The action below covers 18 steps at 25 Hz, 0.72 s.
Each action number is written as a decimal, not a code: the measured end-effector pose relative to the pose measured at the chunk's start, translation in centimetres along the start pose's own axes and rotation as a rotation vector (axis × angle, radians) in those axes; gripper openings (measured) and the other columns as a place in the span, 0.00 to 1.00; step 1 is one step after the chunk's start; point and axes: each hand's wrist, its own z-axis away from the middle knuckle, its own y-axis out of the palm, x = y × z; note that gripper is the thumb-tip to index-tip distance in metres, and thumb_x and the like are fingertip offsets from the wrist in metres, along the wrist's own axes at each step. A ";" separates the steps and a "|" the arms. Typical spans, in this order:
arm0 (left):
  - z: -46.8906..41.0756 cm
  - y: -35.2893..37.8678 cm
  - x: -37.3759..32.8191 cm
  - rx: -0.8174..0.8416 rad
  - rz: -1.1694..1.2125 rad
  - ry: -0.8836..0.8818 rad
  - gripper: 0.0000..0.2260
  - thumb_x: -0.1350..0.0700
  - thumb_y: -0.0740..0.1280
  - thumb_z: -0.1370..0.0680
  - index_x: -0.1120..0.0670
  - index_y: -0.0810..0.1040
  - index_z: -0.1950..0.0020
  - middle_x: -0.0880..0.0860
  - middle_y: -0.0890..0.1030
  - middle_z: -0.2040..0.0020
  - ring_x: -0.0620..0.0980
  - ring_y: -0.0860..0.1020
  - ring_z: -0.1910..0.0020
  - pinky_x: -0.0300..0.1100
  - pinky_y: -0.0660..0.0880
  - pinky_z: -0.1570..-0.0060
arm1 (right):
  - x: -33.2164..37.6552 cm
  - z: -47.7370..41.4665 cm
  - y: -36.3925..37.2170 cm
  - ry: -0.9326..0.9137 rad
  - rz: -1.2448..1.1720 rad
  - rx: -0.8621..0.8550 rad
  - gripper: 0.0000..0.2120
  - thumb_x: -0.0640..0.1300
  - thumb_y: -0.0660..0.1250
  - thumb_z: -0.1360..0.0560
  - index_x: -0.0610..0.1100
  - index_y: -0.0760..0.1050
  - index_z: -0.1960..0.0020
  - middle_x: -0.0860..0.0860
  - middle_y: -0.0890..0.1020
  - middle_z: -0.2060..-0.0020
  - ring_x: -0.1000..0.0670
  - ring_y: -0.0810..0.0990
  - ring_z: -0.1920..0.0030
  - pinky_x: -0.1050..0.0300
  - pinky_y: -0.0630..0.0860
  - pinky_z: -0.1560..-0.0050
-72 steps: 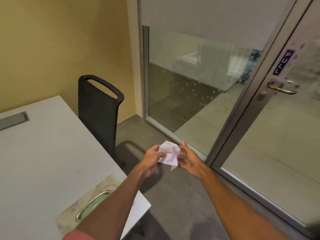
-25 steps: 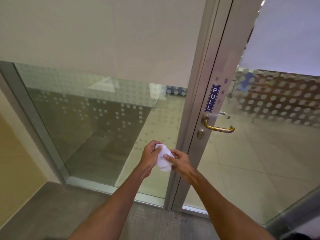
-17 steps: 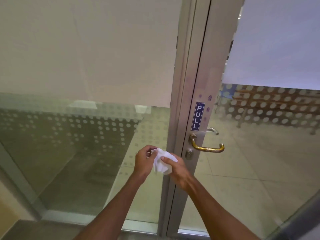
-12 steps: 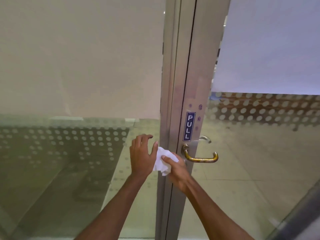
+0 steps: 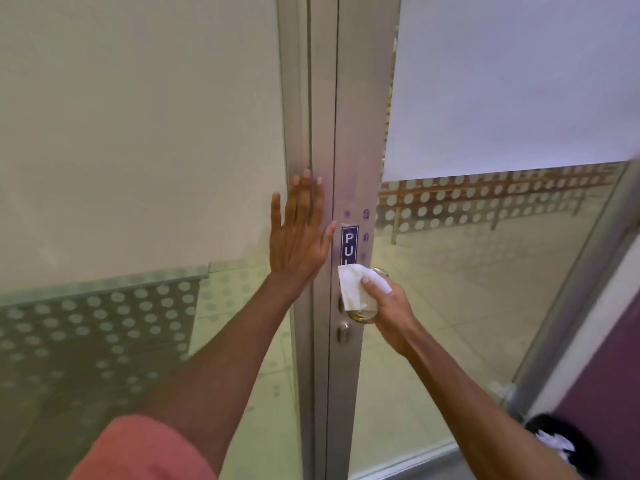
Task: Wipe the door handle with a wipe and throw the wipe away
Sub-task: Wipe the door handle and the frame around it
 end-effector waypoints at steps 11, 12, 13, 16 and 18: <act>-2.4 3.8 -0.5 -0.108 -0.013 -0.005 0.32 0.41 0.52 0.18 0.60 0.53 0.21 0.59 0.57 0.21 0.56 0.53 0.23 0.53 0.34 0.25 | -2.8 -1.7 -7.2 -0.324 1.263 -0.012 0.12 0.41 0.60 0.20 0.47 0.78 0.40 0.48 0.83 0.47 0.46 0.80 0.47 0.54 0.74 0.52; -2.4 3.9 -0.4 -0.121 -0.024 0.000 0.32 0.41 0.52 0.18 0.60 0.53 0.21 0.59 0.56 0.22 0.56 0.53 0.23 0.53 0.34 0.25 | -3.5 -1.6 -7.3 -0.340 1.294 0.058 0.12 0.42 0.59 0.19 0.46 0.77 0.41 0.47 0.83 0.46 0.45 0.79 0.47 0.51 0.75 0.48; -2.4 4.0 -0.4 -0.134 -0.031 0.005 0.32 0.41 0.52 0.18 0.60 0.53 0.21 0.59 0.57 0.22 0.56 0.53 0.23 0.53 0.34 0.25 | -4.1 -1.2 -7.3 -0.370 1.304 0.110 0.12 0.45 0.57 0.19 0.45 0.77 0.43 0.47 0.82 0.48 0.45 0.78 0.47 0.48 0.74 0.45; -2.4 4.2 -0.5 -0.160 -0.038 -0.002 0.31 0.41 0.51 0.18 0.60 0.54 0.21 0.59 0.58 0.22 0.56 0.54 0.23 0.54 0.35 0.25 | -5.8 -0.4 -7.2 -0.484 1.401 0.063 0.18 0.54 0.51 0.19 0.45 0.74 0.47 0.50 0.78 0.52 0.51 0.71 0.52 0.50 0.69 0.37; -2.3 4.1 -0.5 -0.167 -0.038 -0.007 0.30 0.41 0.48 0.17 0.60 0.54 0.22 0.59 0.58 0.22 0.56 0.55 0.23 0.54 0.37 0.25 | -7.2 -0.1 -5.9 -0.527 1.522 -0.067 0.19 0.55 0.47 0.19 0.45 0.72 0.50 0.50 0.75 0.55 0.50 0.68 0.53 0.49 0.69 0.37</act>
